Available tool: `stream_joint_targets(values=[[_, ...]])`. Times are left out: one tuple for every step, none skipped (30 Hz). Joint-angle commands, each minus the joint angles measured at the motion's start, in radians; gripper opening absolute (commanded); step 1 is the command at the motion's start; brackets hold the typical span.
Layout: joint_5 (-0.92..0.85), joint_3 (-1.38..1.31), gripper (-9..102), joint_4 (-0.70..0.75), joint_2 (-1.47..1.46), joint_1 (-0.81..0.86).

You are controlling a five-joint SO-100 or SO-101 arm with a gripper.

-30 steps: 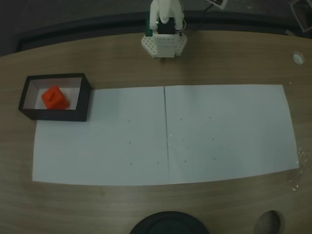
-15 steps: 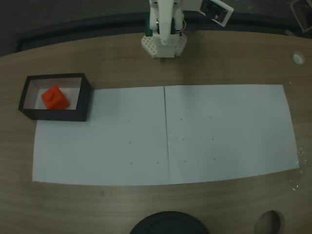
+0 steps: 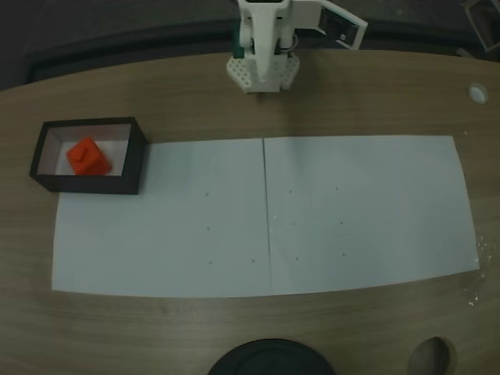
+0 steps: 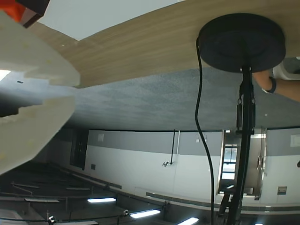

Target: Grab a orange square and put it in the box.

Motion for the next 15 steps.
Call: stream_joint_targets(values=[[0.003,0.044,0,-0.034,0.020,0.002],[0.003,0.075,0,-0.051,0.020,0.002],[0.003,0.112,0,-0.071,0.020,0.002],[0.003,0.155,0,-0.094,0.020,0.002],[0.003,0.199,0,-0.118,0.020,0.002],[0.003,0.245,0,-0.143,0.020,0.002],[0.003,0.291,0,-0.164,0.020,0.002],[0.003,0.337,0,-0.184,0.020,0.002],[0.003,0.379,0,-0.202,0.020,0.002],[0.003,0.420,0,-0.218,0.020,0.002],[0.003,0.459,0,-0.232,0.020,0.002],[0.003,0.494,0,-0.242,0.020,0.002],[0.003,0.523,0,-0.249,0.020,0.002],[0.003,0.546,0,-0.249,0.020,0.002],[0.003,0.563,0,-0.245,0.020,0.002]])
